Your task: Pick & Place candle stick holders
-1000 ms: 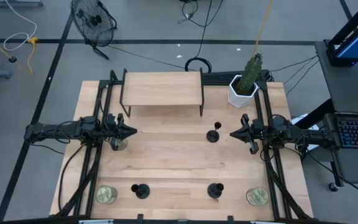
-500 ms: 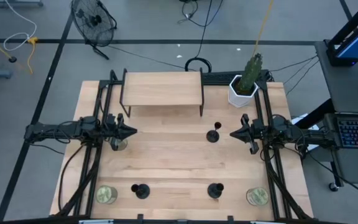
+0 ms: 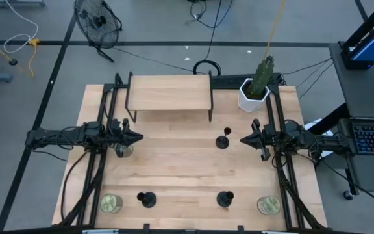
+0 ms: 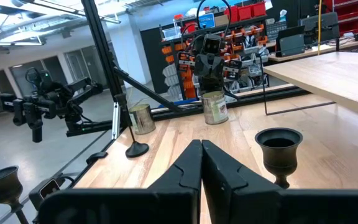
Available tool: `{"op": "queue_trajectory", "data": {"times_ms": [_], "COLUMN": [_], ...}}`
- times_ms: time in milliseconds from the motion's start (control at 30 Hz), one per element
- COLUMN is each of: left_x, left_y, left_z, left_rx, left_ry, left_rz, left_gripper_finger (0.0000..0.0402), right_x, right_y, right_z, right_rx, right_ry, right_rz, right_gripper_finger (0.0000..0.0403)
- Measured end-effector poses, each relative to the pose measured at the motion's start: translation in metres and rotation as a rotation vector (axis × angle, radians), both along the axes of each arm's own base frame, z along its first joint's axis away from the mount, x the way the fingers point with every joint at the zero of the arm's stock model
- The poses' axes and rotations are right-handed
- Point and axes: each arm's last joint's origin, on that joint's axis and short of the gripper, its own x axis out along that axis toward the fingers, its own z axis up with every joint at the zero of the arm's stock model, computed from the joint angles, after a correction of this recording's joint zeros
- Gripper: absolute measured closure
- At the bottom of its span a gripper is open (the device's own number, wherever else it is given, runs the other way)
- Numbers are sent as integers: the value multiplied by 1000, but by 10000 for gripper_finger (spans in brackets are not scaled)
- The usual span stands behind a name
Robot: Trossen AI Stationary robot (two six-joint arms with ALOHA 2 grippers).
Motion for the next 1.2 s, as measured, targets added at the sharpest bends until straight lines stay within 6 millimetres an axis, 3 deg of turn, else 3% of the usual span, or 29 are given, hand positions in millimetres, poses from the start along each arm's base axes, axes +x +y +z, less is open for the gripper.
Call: {"op": "queue_trajectory", "data": {"times_ms": [867, 1200], "left_x": [0, -1], "left_y": [0, 1], "left_z": [0, 12], "left_rx": [0, -33], "left_ry": [0, -126], "left_rz": [1, 25], "left_gripper_finger": [364, 364], "right_x": [0, -3], "right_y": [0, -5], "right_z": [1, 17], "right_rx": [85, 139], "right_ry": [0, -179], "right_rz": [1, -152], "right_gripper_finger": [403, 403]}}
